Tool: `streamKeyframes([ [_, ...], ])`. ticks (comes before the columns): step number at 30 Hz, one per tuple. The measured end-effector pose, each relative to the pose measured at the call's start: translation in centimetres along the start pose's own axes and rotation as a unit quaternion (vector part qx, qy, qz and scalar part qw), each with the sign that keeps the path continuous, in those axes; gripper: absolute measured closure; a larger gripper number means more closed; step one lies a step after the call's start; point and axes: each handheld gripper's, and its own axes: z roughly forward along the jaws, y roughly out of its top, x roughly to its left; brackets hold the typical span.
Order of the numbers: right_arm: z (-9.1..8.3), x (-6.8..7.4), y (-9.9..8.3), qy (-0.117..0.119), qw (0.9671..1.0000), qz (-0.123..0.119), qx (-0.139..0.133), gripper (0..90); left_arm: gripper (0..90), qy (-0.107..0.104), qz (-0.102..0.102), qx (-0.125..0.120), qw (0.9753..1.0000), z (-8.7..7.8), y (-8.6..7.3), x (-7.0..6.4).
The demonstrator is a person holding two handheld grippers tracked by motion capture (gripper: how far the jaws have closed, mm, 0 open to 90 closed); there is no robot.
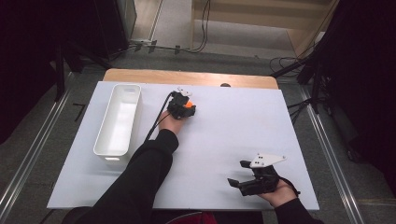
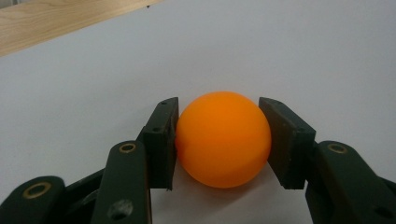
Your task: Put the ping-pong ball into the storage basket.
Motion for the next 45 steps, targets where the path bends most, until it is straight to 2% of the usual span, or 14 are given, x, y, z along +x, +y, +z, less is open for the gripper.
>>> streamKeyframes([
  [5,0.0,0.0,0.0,0.0,1.0,0.0,0.0,14.8,50.5,-0.006,-0.003,0.0,1.0,0.0,0.0,0.2],
  [8,0.0,-0.1,0.0,-0.001,1.0,-0.001,-0.001,14.8,50.6,-0.015,-0.012,-0.003,0.9998,-0.2,0.1,0.3],
  [17,0.0,-0.1,0.0,-0.002,1.0,-0.001,-0.001,14.8,50.5,-0.039,0.002,-0.002,0.9992,-1.1,0.6,-0.1],
  [21,0.0,-0.1,0.0,-0.001,1.0,-0.001,-0.001,14.8,50.5,-0.051,-0.007,0.0,0.9987,-1.5,0.7,-0.3],
  [27,0.0,-0.1,0.0,-0.001,1.0,0.0,-0.001,14.8,50.4,-0.07,0.015,-0.001,0.9975,-2.3,0.9,-0.8],
  [29,0.0,-0.1,0.0,-0.002,1.0,-0.001,-0.002,14.8,50.4,-0.08,0.013,-0.001,0.9967,-2.5,0.9,-0.9],
  [34,0.0,-0.1,0.0,-0.001,1.0,-0.001,-0.002,14.8,50.5,-0.091,0.02,0.003,0.9957,-3.1,0.9,-1.4],
  [37,0.0,-0.1,0.0,-0.001,1.0,-0.002,-0.001,14.8,50.4,-0.102,0.014,0.004,0.9947,-3.5,0.9,-1.7],
  [41,0.0,-0.1,0.0,-0.001,1.0,-0.002,-0.001,14.8,50.4,-0.11,0.026,0.004,0.9936,-4.1,1.0,-2.2],
  [45,0.0,-0.1,0.0,-0.001,1.0,-0.002,-0.001,14.8,50.4,-0.117,0.029,-0.003,0.9927,-4.8,0.9,-2.6],
])
